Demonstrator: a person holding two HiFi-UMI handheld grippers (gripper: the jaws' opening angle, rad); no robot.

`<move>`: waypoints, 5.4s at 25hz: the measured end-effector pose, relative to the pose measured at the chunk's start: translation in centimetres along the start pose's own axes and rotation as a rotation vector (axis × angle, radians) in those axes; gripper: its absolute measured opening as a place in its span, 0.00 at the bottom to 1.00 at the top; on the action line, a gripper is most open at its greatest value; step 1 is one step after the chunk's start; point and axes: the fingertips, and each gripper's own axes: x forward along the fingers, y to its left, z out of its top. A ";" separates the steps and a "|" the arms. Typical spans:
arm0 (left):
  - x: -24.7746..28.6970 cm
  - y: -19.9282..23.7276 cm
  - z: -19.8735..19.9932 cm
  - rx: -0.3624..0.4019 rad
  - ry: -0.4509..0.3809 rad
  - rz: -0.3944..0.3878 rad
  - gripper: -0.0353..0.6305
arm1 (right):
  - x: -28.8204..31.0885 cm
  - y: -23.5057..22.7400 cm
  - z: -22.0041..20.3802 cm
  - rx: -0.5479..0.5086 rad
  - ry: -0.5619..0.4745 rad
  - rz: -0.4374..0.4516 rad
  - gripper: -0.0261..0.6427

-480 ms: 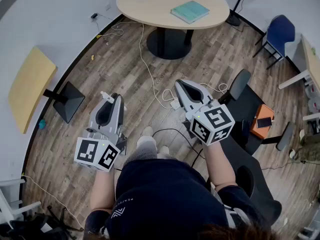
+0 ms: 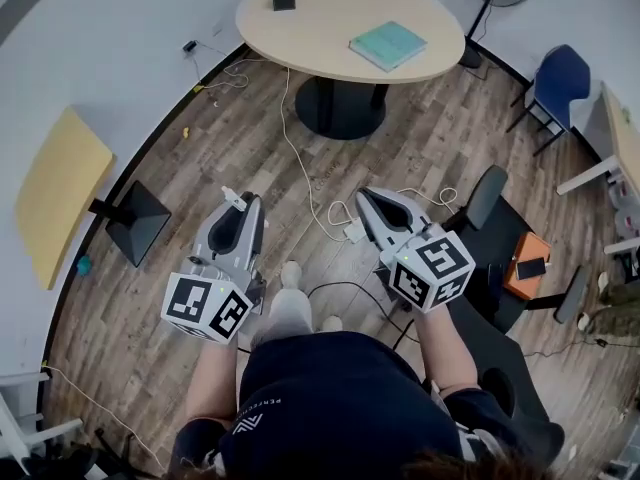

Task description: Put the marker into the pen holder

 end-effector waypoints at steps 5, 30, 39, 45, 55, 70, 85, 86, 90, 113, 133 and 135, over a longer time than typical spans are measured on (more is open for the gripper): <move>2.8 3.8 0.6 0.004 0.004 -0.007 0.12 | 4.6 -1.7 1.0 -0.003 0.017 -0.003 0.04; 12.6 24.4 1.7 -0.074 0.058 -0.004 0.12 | 27.8 -4.5 3.8 -0.030 0.136 0.016 0.04; 19.3 28.2 2.8 -0.048 0.043 0.006 0.12 | 34.4 -9.0 5.6 -0.032 0.117 0.050 0.04; 25.7 31.8 3.9 -0.051 0.053 0.016 0.12 | 40.7 -12.6 8.2 -0.031 0.115 0.090 0.04; 37.1 35.9 5.0 -0.045 0.064 -0.009 0.12 | 48.0 -19.6 10.1 -0.042 0.149 0.122 0.04; 48.7 37.3 7.2 -0.035 0.024 -0.104 0.12 | 51.6 -27.4 12.2 -0.004 0.133 0.073 0.04; 61.1 42.6 8.2 -0.045 0.057 -0.184 0.12 | 57.8 -35.4 14.0 0.074 0.124 -0.042 0.04; 61.9 43.0 8.3 -0.045 0.058 -0.190 0.12 | 58.4 -35.8 14.3 0.077 0.124 -0.046 0.04; 64.9 44.6 8.9 -0.043 0.065 -0.215 0.12 | 60.9 -37.2 15.2 0.086 0.127 -0.060 0.04; 77.4 50.8 6.9 -0.028 0.101 -0.288 0.12 | 68.4 -43.8 13.6 0.213 0.201 -0.176 0.04; 79.8 51.1 2.2 0.075 0.239 -0.303 0.17 | 69.0 -45.6 11.2 0.279 0.250 -0.221 0.04; 79.8 51.2 2.1 0.072 0.241 -0.308 0.20 | 69.1 -45.6 11.1 0.280 0.251 -0.220 0.04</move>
